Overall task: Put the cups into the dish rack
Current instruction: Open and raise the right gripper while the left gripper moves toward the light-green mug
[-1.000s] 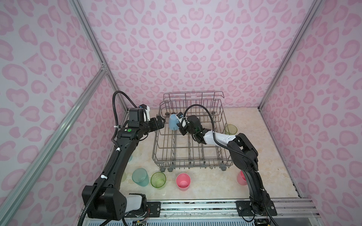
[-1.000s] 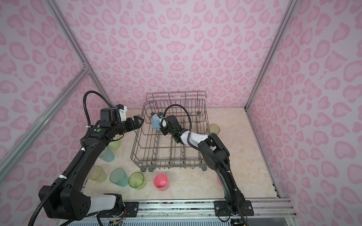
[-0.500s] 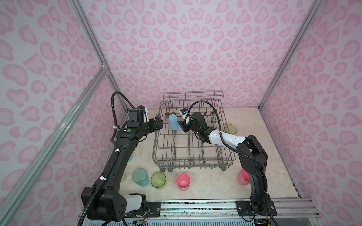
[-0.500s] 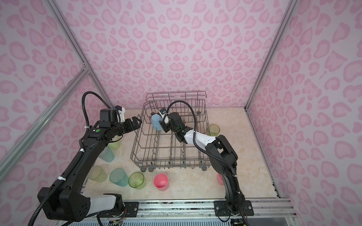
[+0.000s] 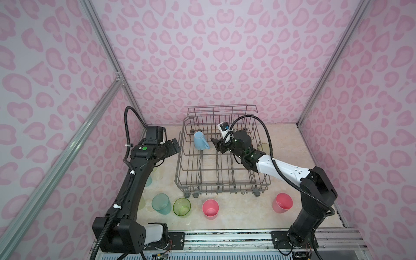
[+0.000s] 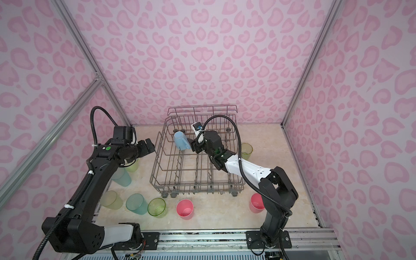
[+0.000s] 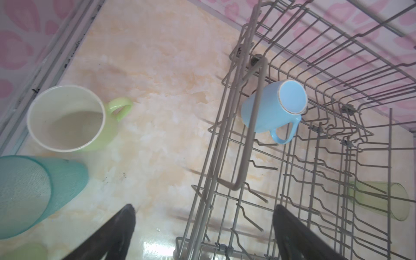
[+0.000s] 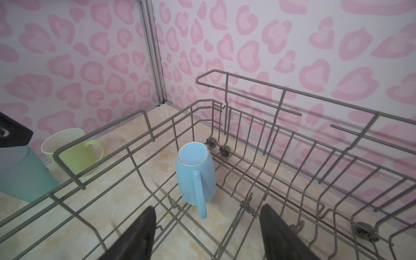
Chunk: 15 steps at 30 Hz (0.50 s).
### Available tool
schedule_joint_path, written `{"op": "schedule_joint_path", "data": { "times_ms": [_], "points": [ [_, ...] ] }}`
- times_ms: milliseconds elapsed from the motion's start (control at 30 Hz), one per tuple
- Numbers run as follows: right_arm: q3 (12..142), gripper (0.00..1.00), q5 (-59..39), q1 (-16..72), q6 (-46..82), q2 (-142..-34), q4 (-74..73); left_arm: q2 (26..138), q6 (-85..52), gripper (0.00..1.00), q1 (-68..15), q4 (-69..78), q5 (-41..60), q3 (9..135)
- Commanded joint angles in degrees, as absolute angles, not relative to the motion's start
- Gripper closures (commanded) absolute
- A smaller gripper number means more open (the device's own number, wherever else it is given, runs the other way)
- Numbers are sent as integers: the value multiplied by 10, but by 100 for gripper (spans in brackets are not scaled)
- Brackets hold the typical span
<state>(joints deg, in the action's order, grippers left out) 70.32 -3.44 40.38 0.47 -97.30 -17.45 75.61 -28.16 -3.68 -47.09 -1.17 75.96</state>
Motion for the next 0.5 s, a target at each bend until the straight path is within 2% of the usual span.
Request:
{"op": "schedule_joint_path", "data": {
  "times_ms": [0, 267, 467],
  "points": [
    [664, 28, -6, 404, 23, -939, -144, 764, -322, 2, -26, -516, -49, 767],
    [550, 28, 14, 416, 69, -831, -114, 817, -331, 1, -2, -578, -116, 819],
    [488, 28, 6, 418, 85, -789, -120, 863, -362, 3, 57, -593, -79, 840]
  ]
}}
